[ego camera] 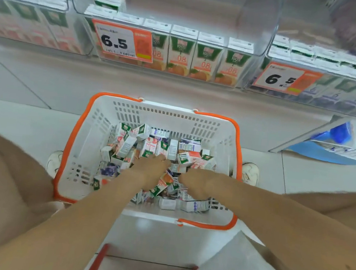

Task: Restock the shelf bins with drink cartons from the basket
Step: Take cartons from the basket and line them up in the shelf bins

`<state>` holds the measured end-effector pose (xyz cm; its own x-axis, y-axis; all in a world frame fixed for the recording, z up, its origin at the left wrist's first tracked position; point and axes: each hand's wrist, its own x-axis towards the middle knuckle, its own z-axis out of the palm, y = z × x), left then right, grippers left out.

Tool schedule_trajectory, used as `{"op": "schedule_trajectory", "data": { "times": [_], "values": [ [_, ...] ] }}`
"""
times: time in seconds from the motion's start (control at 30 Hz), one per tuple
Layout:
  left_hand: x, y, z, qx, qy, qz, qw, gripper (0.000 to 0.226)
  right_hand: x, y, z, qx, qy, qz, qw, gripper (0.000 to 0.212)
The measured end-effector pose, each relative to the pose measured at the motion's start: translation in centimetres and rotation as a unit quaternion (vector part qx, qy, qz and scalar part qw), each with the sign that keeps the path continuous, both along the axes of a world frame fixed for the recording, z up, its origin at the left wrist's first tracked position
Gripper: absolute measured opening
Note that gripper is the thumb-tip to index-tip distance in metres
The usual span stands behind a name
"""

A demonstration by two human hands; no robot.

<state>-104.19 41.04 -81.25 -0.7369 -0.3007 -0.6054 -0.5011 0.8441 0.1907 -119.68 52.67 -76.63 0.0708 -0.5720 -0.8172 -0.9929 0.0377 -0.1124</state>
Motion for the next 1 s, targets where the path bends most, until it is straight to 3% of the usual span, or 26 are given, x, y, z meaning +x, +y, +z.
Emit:
{"op": "schedule_trajectory", "data": {
  "times": [0.1,0.17,0.23,0.37,0.47,0.6,0.7,0.87,0.93,1.0],
  "values": [
    [-0.2,0.2,-0.4,-0.014,-0.053,-0.064,0.996,0.098,0.0,1.1,-1.9,0.031,-0.036,0.034,0.998,0.064],
    [-0.4,0.3,-0.6,-0.012,-0.070,-0.084,0.994,0.095,0.1,1.4,-2.5,0.030,-0.038,0.052,0.997,0.076],
    [-0.5,0.4,-0.9,0.000,-0.057,-0.082,0.995,0.080,0.3,1.6,-3.0,0.024,-0.037,0.062,0.997,0.075],
    [-0.6,0.5,-1.2,-0.004,0.052,-0.066,0.996,0.036,0.3,1.7,-3.5,-0.020,-0.038,0.029,0.999,0.063],
    [-0.4,0.5,-1.4,0.021,0.062,-0.044,0.997,0.036,-0.1,1.5,-3.3,-0.027,-0.044,0.018,0.998,0.069],
    [0.7,-0.5,-1.3,0.130,0.062,0.080,0.986,0.038,-1.8,0.1,-0.4,-0.026,-0.150,-0.138,0.979,0.064],
    [1.3,-1.4,0.2,0.213,0.138,0.212,0.944,0.037,-2.7,-1.4,2.7,-0.054,-0.221,-0.276,0.934,0.055],
    [1.0,-2.1,7.3,0.301,0.287,0.375,0.829,0.034,-2.1,-2.9,9.6,-0.173,-0.369,-0.493,0.768,0.032],
    [0.7,-2.5,10.1,0.316,0.325,0.412,0.790,0.031,-1.6,-3.5,12.1,-0.210,-0.368,-0.543,0.725,0.047],
    [0.9,-3.1,12.9,0.326,0.359,0.428,0.763,0.028,-1.5,-3.6,14.8,-0.207,-0.389,-0.557,0.704,0.067]
  ]
}}
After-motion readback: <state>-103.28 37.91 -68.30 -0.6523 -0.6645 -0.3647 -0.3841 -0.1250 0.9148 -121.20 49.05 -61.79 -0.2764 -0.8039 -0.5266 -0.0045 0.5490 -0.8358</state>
